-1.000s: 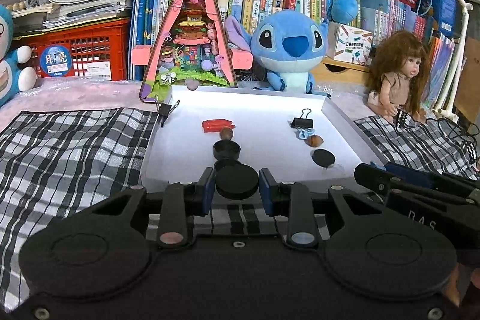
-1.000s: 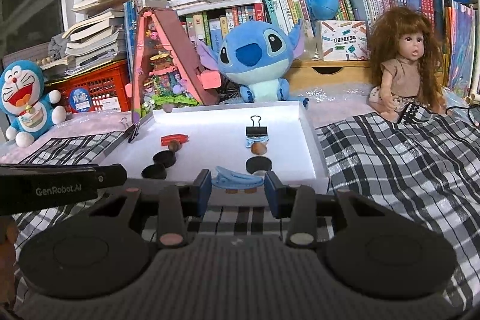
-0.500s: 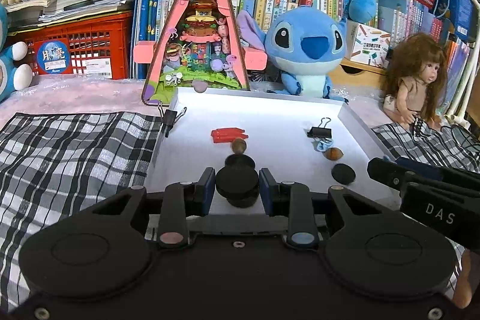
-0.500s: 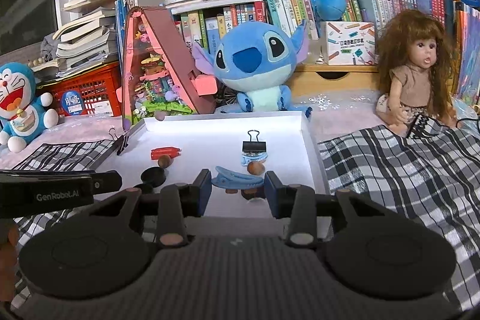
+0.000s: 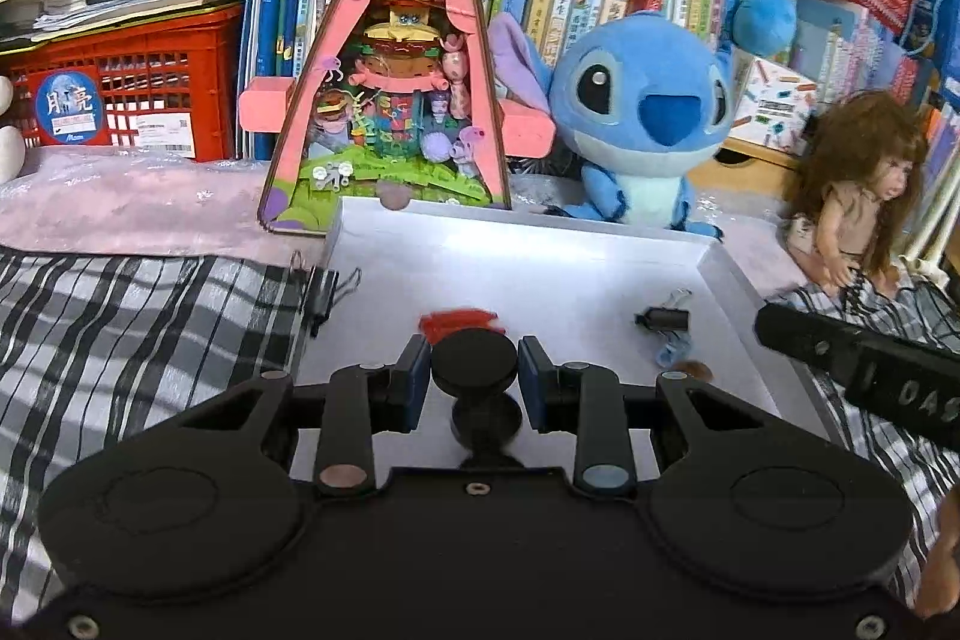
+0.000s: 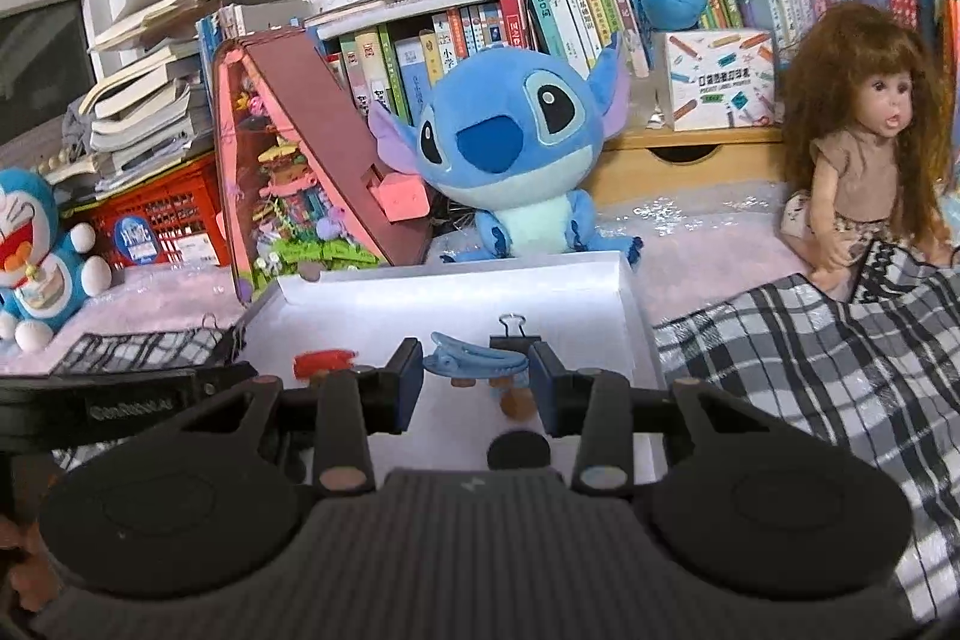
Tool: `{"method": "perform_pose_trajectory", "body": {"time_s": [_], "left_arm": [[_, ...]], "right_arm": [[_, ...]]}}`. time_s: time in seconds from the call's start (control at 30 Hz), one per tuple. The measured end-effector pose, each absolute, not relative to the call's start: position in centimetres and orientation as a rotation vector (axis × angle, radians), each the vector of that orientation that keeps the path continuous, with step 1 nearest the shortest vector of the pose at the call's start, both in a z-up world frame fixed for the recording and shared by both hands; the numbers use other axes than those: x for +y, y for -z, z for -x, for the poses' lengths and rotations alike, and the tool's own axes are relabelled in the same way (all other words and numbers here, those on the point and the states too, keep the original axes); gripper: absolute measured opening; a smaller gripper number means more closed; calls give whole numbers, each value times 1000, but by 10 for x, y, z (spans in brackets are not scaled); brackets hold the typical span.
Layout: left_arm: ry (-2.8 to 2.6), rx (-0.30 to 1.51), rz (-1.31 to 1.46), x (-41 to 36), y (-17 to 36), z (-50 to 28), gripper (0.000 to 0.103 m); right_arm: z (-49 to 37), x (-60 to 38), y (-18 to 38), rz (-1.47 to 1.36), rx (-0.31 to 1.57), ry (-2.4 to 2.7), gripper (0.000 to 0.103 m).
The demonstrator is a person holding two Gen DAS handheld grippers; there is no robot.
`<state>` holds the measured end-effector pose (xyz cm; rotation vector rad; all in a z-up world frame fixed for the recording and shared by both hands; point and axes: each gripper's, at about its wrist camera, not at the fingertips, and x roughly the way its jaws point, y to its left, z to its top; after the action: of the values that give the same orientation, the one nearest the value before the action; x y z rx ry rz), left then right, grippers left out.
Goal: Organize rigid objects
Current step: 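Lower the black cap and blue clip into the tray and open both tools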
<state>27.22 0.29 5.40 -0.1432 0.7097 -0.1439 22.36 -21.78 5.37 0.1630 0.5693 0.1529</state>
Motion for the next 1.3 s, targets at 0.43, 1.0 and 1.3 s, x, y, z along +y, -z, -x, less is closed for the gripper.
{"method": "perform_pose_trajectory", "body": {"time_s": [0.43, 1.0, 1.3], "left_arm": [[145, 743, 128, -2, -47, -328, 30], [109, 758, 76, -17, -22, -358, 30], [96, 771, 59, -18, -15, -363, 30]], "right_arm": [[-283, -225, -53, -198, 640, -111, 44], [-325, -211, -22, -157, 717, -92, 44], [-334, -206, -7, -142, 731, -81, 44]]}}
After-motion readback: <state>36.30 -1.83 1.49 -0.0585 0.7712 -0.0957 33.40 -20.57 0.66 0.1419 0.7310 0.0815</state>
